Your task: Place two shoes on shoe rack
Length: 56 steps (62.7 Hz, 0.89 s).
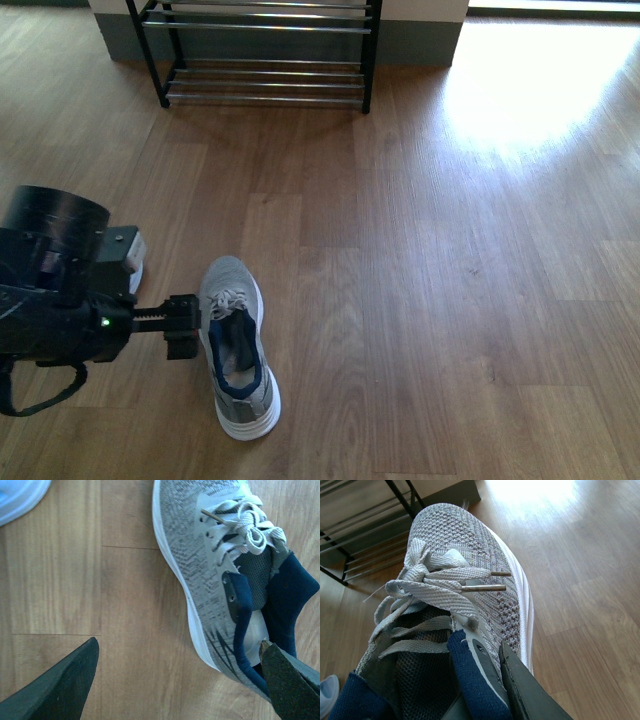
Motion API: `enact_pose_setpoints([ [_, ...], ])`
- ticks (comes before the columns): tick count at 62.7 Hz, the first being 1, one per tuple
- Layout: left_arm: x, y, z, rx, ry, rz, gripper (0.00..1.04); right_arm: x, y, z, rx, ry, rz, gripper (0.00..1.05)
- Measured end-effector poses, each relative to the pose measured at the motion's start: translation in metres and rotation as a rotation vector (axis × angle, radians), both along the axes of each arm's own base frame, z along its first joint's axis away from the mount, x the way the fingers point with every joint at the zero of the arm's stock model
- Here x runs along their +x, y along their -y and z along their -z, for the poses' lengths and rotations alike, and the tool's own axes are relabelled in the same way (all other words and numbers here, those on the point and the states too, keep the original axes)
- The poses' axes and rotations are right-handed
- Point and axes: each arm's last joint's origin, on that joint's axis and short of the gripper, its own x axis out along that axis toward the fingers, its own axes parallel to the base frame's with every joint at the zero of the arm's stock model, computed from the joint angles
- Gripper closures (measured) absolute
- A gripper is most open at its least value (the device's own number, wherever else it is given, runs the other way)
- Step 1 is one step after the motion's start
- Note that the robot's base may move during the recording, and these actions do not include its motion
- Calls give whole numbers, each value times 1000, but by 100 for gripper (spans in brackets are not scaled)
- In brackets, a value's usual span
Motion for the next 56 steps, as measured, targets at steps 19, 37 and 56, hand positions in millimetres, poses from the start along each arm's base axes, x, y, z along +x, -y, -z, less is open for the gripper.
enact_pose_setpoints([
  [19,14,62,30,-21,-64,137,9,0,0,0,0,0,0,104],
  [37,14,62,39,32,-89,64,9,0,0,0,0,0,0,104],
  [56,21,61,44,55,-98,6,9,0,0,0,0,0,0,104],
])
